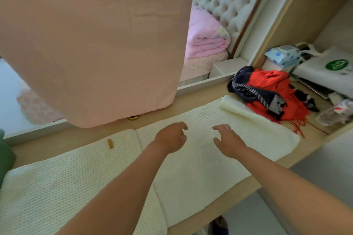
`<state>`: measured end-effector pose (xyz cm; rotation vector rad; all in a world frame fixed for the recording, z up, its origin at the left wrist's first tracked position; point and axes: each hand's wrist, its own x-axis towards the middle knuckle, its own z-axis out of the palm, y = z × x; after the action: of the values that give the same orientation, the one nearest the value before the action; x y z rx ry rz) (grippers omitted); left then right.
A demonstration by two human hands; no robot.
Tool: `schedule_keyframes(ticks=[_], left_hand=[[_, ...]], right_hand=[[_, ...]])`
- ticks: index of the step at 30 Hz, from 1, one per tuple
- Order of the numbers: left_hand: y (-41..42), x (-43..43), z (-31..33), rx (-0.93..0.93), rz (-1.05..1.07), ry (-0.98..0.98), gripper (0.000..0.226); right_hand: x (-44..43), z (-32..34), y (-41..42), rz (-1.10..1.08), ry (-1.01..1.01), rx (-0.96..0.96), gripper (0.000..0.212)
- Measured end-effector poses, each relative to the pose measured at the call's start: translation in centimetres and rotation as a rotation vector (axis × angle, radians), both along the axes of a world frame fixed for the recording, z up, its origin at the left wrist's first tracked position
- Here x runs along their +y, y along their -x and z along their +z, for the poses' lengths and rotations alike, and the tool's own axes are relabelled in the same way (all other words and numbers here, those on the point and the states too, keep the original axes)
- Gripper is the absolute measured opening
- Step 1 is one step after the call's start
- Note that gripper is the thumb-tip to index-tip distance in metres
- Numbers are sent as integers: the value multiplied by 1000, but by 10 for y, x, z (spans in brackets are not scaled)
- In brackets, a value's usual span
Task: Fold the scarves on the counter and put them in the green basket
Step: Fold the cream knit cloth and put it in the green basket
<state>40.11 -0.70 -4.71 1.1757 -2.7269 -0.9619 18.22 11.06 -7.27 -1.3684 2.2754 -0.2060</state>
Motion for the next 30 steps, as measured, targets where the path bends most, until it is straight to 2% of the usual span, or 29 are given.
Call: schedule_keyframes(ticks=[7, 10, 15, 17, 20, 23, 26, 28, 30], left_hand=[[183, 22, -13, 104, -7, -5, 31], [259, 33, -26, 65, -26, 19, 36], [350, 42, -50, -20, -153, 123, 49], [372, 42, -62, -66, -195, 191, 56], [392, 40, -78, -149, -283, 289, 62], [398, 37, -85, -185, -305, 399, 41], [389, 31, -90, -249, -290, 344, 33], [380, 30, -89, -328, -297, 260, 34], [379, 31, -85, -383, -286, 235, 32]], right_hand=[[24, -9, 164, -31, -4, 83, 51], [30, -21, 234, -68, 17, 164, 47], [43, -47, 308, -129, -84, 142, 47], [45, -56, 320, -83, -96, 116, 45], [43, -61, 320, 39, -8, 77, 34], [43, -66, 315, 159, 20, -49, 29], [44, -72, 318, -55, 85, -213, 30], [45, -75, 322, -124, 23, -174, 34], [46, -74, 324, -61, -120, -69, 54]])
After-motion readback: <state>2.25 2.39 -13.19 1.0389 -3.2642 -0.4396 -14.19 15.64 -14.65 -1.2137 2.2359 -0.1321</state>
